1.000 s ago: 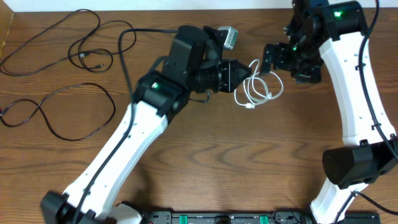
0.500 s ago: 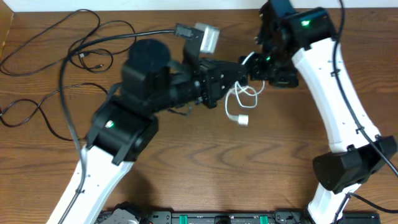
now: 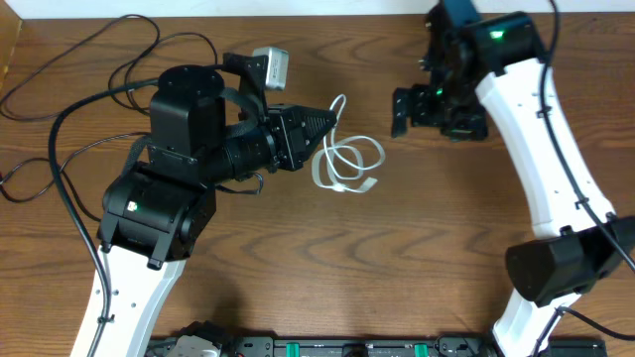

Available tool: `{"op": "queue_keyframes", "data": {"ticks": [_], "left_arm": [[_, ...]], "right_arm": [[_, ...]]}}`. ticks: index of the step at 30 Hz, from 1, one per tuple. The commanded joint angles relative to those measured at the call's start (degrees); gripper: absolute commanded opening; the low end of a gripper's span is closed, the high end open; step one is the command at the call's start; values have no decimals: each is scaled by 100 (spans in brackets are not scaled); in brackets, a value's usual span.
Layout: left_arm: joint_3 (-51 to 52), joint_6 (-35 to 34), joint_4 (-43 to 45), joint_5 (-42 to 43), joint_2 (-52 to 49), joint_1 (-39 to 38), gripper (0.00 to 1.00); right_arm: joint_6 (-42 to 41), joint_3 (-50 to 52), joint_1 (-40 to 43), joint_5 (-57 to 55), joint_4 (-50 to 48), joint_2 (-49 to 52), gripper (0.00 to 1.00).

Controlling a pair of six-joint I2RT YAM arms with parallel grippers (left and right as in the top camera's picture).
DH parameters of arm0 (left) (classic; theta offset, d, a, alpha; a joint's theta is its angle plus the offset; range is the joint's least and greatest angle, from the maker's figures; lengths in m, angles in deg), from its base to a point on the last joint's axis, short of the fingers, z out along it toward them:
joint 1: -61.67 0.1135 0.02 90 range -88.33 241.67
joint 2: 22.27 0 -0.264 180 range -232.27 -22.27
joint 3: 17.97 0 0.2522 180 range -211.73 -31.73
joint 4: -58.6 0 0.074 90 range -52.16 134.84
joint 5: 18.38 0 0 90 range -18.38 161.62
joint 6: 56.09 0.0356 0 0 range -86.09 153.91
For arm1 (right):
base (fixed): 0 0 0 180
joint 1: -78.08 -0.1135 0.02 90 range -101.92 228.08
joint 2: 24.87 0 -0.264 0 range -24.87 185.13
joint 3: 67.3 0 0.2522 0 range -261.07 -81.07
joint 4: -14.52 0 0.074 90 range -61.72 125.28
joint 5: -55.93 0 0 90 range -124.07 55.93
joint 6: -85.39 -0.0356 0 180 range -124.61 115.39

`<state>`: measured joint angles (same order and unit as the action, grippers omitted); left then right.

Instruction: Untangle cables

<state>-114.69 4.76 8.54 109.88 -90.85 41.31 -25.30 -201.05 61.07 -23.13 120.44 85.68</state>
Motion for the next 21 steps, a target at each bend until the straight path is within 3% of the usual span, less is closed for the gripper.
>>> {"op": "queue_keyframes", "data": {"ticks": [1,8,11,17,21], "left_arm": [[-33,-74,-107,13,11,4,7],[-31,195,-125,-33,-107,4,7],[-31,133,-149,-39,-275,4,7],[-31,-1537,-52,-946,-538,87,7],[-31,-2378,-20,-887,-557,205,7]], "right_arm": [[579,-175,247,813,-35,-424,99],[2133,-175,299,3252,-13,-691,99],[2566,-175,168,3770,7,-717,99],[3523,-175,-155,3744,378,-717,95],[3987,-175,-313,3744,389,-717,96]]}}
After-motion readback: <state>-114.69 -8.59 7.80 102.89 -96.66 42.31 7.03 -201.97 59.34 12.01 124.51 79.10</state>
